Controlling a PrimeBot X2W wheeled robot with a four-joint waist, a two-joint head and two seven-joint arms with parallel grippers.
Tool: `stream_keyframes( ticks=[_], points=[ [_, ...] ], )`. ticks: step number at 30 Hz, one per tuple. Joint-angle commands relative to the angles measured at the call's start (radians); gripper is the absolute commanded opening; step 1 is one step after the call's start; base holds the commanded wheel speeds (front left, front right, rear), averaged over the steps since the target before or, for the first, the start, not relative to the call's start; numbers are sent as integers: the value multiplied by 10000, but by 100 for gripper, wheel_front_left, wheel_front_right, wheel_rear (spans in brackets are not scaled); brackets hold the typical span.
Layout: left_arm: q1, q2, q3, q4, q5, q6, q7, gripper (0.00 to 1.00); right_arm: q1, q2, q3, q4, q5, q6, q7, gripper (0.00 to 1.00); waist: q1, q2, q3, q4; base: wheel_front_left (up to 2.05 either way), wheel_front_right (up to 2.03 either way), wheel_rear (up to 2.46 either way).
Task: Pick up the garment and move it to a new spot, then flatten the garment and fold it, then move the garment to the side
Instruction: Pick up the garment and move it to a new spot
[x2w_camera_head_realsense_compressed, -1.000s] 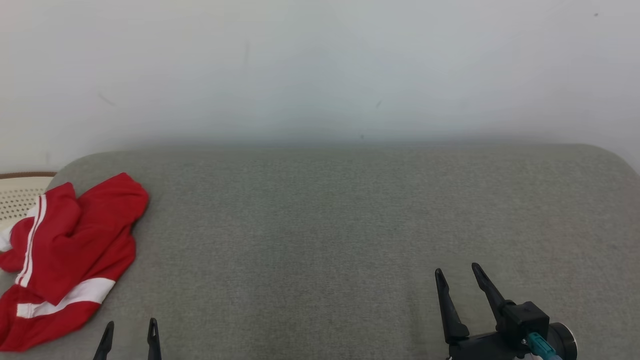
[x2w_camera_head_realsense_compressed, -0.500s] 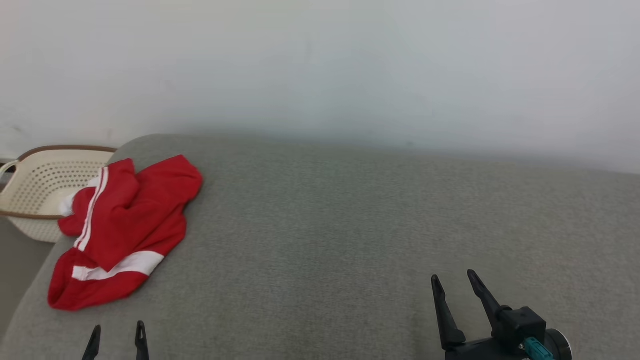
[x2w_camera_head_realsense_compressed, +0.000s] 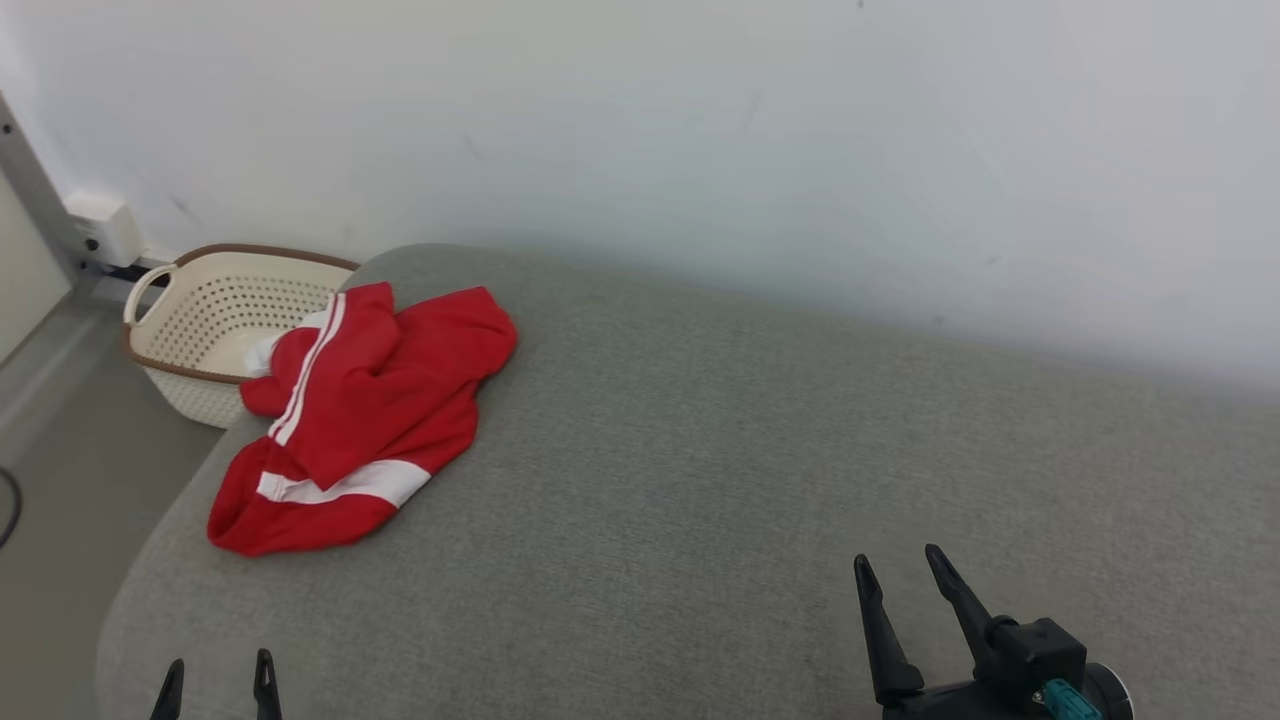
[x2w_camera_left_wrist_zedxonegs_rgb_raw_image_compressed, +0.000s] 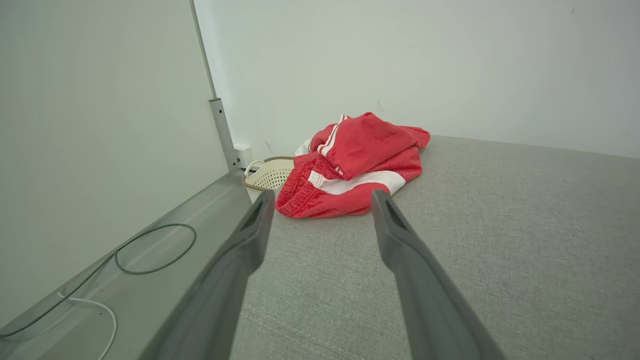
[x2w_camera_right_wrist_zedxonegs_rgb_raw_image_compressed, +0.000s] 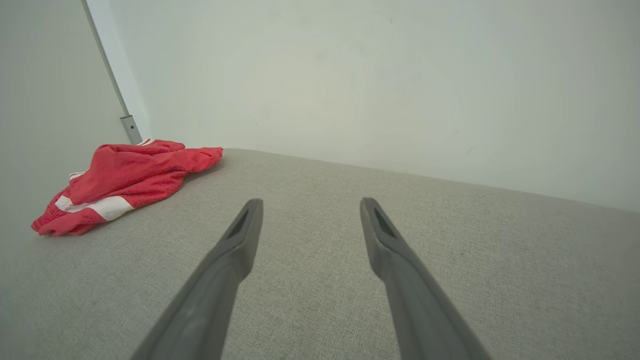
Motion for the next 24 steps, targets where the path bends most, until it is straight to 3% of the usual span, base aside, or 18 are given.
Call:
stream_keyframes(
  ticks=[1,13,18,24],
  points=[
    [134,62,16,-32,-2,47,-21,100,25,11,47,20,101,8,-61,100,0,0,-50,306,0,0,0],
    [181,155,24,-115,-120,146,54,100,-27,9,150,103,196,8,-98,100,0,0,-92,924,0,0,0],
    [193,75,86,-212,-346,169,33,100,-53,11,245,135,250,8,-93,100,0,0,-89,879,0,0,0],
    [-298,343,88,-236,-470,-105,18,100,-126,9,332,174,319,6,-99,100,0,0,-41,626,0,0,0]
  ],
)
